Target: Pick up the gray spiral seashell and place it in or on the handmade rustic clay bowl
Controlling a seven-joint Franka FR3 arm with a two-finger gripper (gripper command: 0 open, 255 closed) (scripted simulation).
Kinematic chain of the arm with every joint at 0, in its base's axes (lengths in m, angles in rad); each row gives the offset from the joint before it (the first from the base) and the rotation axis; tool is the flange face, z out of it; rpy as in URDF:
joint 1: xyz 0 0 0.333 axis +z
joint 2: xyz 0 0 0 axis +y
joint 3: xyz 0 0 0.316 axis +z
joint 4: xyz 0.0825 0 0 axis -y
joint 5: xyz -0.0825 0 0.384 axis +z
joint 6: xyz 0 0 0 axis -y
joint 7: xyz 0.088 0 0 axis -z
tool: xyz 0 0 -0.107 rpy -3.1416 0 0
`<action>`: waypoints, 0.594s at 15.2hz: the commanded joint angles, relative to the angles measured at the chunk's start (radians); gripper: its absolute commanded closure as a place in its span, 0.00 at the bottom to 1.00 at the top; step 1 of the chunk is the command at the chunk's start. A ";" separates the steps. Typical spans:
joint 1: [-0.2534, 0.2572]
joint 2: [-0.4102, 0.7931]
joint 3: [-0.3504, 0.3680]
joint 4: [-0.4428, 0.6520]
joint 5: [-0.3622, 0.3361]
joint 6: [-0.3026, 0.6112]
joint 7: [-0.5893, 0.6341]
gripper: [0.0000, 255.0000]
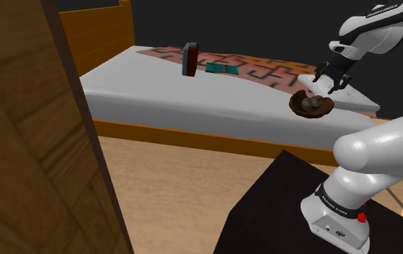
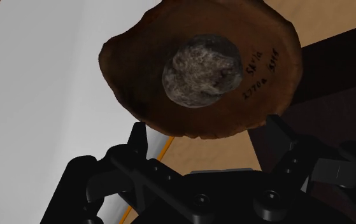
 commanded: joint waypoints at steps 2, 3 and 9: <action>-0.008 -0.039 0.007 0.055 -0.012 -0.094 0.008 0.00; -0.008 -0.039 0.007 0.055 -0.012 -0.094 0.008 0.00; -0.008 -0.039 0.007 0.055 -0.012 -0.094 0.008 0.00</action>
